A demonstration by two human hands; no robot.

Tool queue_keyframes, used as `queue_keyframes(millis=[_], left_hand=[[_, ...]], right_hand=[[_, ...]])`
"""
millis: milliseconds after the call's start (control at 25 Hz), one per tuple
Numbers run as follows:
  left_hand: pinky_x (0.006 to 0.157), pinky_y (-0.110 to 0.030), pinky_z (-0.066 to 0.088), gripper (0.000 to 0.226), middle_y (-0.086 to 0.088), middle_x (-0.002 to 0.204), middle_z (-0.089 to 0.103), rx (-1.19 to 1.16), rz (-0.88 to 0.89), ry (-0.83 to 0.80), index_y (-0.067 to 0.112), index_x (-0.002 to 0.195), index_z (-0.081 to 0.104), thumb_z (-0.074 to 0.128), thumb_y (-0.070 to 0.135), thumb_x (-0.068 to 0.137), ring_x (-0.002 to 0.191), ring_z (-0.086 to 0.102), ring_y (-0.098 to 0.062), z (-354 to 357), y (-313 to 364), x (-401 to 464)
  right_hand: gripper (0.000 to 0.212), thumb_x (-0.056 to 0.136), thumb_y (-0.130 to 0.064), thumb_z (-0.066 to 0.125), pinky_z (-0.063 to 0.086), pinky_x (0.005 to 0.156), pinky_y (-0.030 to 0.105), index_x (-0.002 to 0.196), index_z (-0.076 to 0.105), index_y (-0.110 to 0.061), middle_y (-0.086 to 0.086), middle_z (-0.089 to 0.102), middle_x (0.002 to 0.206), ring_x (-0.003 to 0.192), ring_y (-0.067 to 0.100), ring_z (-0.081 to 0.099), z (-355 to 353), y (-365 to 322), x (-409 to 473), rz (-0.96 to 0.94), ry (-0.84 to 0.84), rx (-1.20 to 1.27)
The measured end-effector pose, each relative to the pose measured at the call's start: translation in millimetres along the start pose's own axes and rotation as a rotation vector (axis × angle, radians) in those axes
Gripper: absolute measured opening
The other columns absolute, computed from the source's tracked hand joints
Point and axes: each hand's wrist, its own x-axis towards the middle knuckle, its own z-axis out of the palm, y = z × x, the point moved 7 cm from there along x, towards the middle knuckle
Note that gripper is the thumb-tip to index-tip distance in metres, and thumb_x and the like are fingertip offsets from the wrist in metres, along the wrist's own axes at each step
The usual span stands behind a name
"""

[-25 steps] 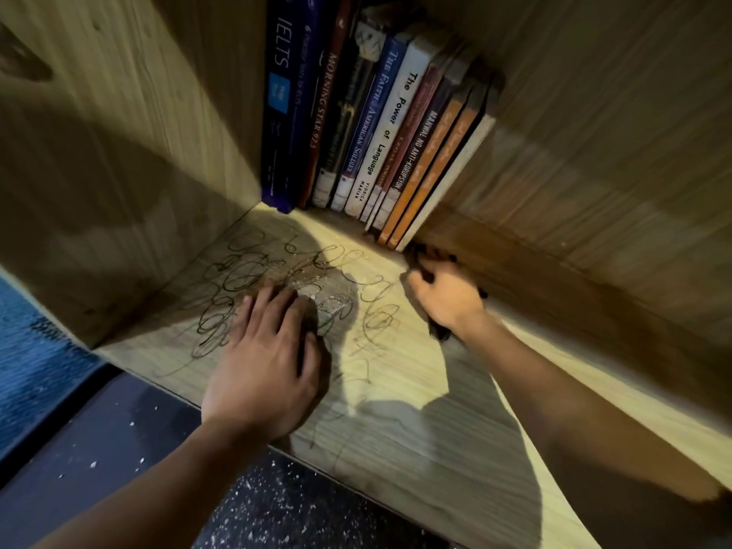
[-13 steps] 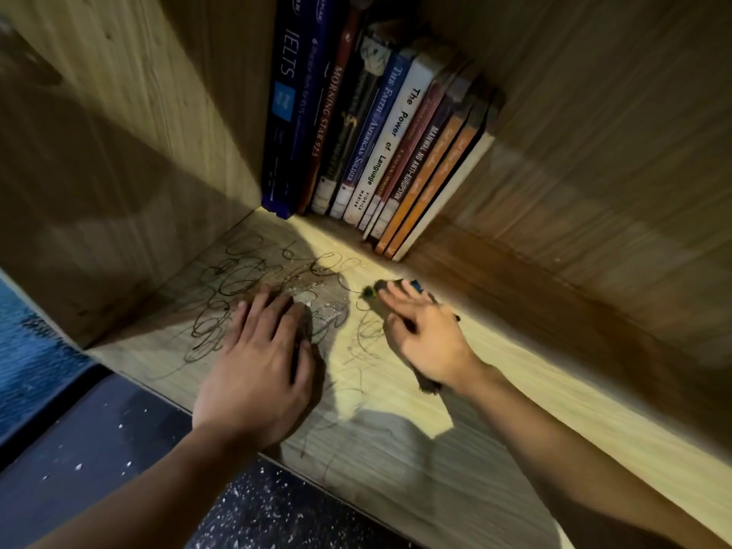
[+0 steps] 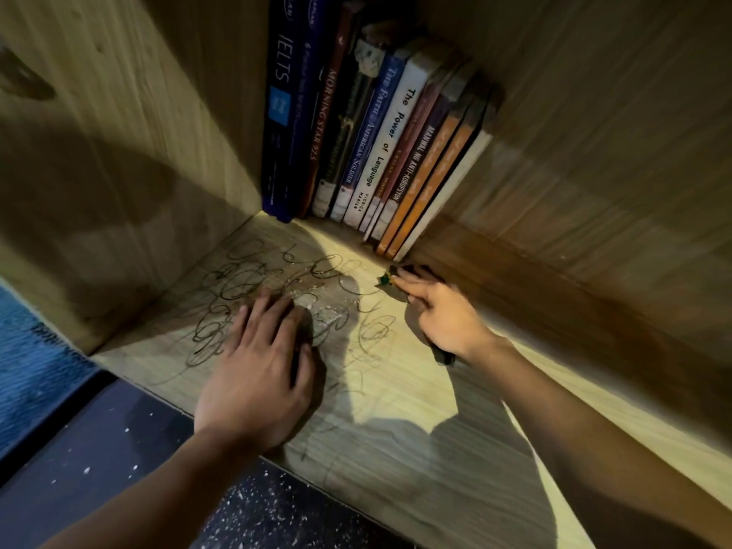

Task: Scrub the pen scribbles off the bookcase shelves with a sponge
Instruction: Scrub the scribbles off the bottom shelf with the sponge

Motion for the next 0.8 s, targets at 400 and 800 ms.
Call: queue_keyframes(millis=[400, 800], left_hand=[[0.120, -0.032, -0.009, 0.072, -0.002, 0.160, 0.020, 0.006, -0.001, -0.011, 0.016, 0.150, 0.028, 0.009, 0.054, 0.092, 0.147, -0.012, -0.008, 0, -2, 2], [0.121, -0.034, -0.004, 0.067, -0.005, 0.158, 0.025, -0.001, 0.022, 0.005, 0.015, 0.148, 0.030, 0.015, 0.050, 0.093, 0.148, -0.004, -0.011, 1, -1, 3]], right_hand=[[0.036, 0.100, -0.040, 0.041, 0.013, 0.119, 0.028, 0.134, 0.051, -0.034, -0.015, 0.041, 0.147, 0.143, 0.005, 0.024, 27, -13, -43, -0.231, 0.101, 0.126], [0.061, 0.089, -0.037, 0.023, 0.005, 0.121, 0.038, 0.149, 0.029, -0.029, -0.006, 0.019, 0.159, 0.147, 0.017, 0.010, 30, -7, -59, 0.141, 0.272, -0.132]])
